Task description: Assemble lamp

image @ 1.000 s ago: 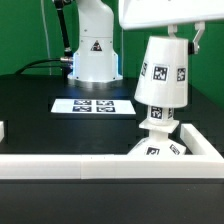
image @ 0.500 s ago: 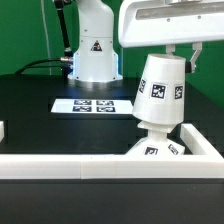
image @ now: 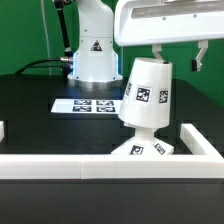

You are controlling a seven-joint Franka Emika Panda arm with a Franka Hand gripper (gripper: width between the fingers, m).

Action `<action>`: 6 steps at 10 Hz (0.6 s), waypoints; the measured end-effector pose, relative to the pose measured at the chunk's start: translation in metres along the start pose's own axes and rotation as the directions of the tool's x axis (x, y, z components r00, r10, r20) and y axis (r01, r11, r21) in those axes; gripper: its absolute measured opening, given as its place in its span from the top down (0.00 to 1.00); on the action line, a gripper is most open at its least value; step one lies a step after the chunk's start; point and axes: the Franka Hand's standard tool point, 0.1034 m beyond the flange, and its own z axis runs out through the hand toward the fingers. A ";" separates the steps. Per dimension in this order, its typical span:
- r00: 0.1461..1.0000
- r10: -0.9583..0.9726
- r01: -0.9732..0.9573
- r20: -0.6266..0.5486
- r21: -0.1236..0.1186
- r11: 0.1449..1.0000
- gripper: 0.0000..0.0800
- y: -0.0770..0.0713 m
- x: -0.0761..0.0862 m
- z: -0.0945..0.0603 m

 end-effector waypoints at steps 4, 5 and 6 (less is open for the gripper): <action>0.998 0.018 -0.016 0.065 -0.028 0.999 0.13 -0.005 -0.003 -0.011; 0.997 0.018 -0.015 0.075 -0.045 0.999 0.13 -0.009 -0.002 -0.015; 0.997 0.025 -0.021 0.072 -0.055 0.998 0.13 -0.013 -0.001 -0.015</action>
Offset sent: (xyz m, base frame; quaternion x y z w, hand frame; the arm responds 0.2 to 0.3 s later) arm 0.0022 -0.0050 0.0180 -0.0523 -0.0386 0.0040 0.9979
